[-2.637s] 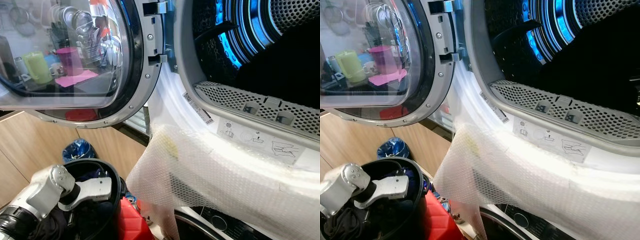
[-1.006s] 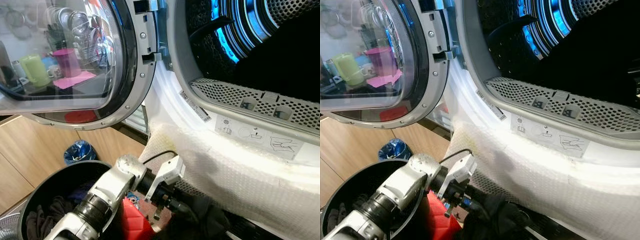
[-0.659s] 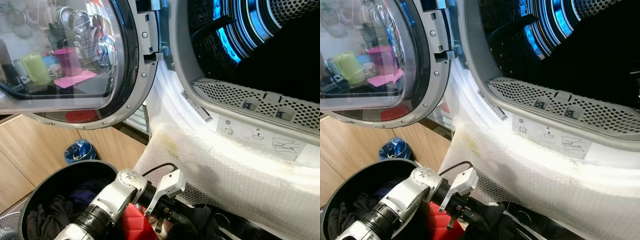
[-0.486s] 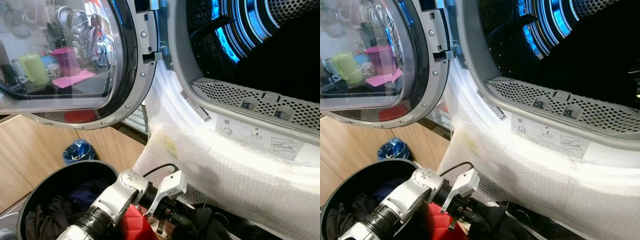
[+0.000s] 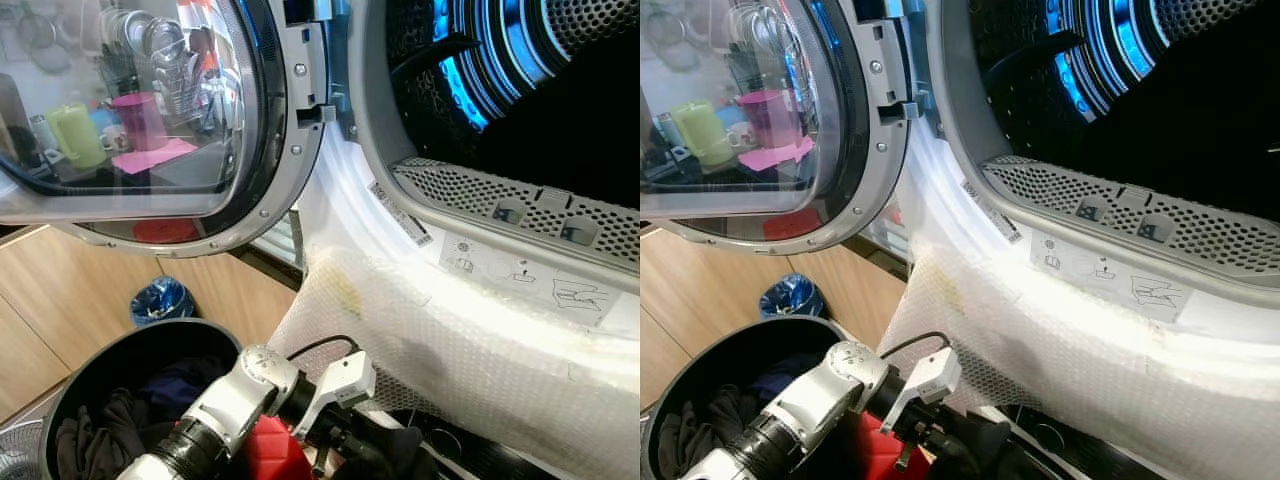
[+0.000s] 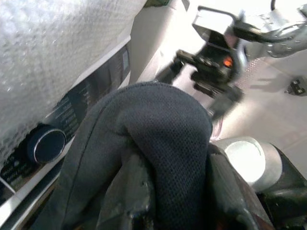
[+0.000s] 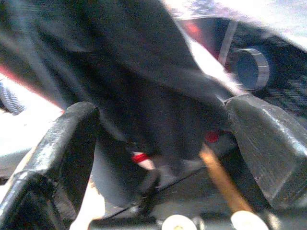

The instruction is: Clothes washing

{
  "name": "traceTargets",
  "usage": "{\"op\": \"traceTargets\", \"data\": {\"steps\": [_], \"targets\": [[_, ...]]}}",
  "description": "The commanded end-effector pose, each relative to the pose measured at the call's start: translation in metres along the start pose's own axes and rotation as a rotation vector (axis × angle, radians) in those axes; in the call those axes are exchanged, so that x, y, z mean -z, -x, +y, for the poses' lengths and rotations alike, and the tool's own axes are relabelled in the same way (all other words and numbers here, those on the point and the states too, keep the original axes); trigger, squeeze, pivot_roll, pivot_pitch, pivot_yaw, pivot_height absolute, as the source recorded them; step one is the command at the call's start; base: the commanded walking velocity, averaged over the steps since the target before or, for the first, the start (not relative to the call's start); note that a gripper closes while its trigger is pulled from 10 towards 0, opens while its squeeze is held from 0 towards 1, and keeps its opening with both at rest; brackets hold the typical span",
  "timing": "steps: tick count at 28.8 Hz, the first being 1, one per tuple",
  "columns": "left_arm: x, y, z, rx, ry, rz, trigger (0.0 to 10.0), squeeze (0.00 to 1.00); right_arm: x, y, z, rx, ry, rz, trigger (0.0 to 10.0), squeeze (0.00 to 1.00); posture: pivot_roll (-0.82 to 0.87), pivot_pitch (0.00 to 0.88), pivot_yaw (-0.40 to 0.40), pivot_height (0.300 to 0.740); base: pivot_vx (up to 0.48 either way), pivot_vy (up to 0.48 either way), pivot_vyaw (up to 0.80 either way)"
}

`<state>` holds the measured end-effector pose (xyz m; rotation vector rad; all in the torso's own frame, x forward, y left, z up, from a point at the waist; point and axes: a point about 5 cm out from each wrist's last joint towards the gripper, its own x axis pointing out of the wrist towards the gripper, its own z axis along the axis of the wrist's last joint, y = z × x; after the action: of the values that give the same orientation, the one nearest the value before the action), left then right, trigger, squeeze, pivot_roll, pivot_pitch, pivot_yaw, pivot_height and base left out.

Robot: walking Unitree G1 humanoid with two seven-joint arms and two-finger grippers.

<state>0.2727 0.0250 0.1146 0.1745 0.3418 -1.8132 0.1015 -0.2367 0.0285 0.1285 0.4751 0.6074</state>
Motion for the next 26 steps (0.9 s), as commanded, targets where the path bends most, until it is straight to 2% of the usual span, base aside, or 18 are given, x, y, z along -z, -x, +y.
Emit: {"op": "traceTargets", "data": {"steps": [1, 3, 13, 14, 21, 26], "targets": [[-0.006, -0.005, 0.000, 0.004, -0.033, -0.005, 0.0, 0.00, -0.003, -0.008, 0.009, -0.046, -0.036, -0.013, 10.0, 1.00, 0.01, 0.000, 0.083, 0.740, 0.000, 0.000, 0.00], [-0.008, -0.013, -0.002, 0.032, -0.047, -0.008, 0.0, 0.00, -0.003, -0.016, 0.013, -0.059, -0.075, -0.040, 10.0, 1.00, 0.01, 0.000, 0.081, 0.740, 0.000, 0.000, 0.00], [-0.013, -0.026, -0.005, 0.038, -0.056, -0.036, 0.0, 0.00, -0.010, -0.038, 0.020, -0.072, -0.109, -0.081, 10.0, 1.00, 0.02, 0.000, 0.075, 0.740, 0.000, 0.000, 0.00], [-0.014, -0.027, -0.006, 0.045, -0.056, -0.042, 0.0, 0.00, -0.007, -0.045, 0.017, -0.037, -0.096, -0.063, 10.0, 0.00, 0.02, 0.000, 0.076, 0.740, 0.000, 0.000, 0.00], [-0.015, -0.027, -0.008, 0.059, -0.051, -0.049, 0.0, 0.00, -0.011, -0.052, 0.019, -0.040, -0.117, -0.100, 10.0, 0.00, 0.02, 0.000, 0.081, 0.740, 0.000, 0.000, 0.00], [-0.014, -0.027, -0.010, 0.074, -0.045, -0.047, 0.0, 0.00, -0.005, -0.061, 0.018, -0.013, -0.120, -0.087, 10.0, 0.00, 0.01, 0.000, 0.092, 0.740, 0.000, 0.000, 0.00]]}}
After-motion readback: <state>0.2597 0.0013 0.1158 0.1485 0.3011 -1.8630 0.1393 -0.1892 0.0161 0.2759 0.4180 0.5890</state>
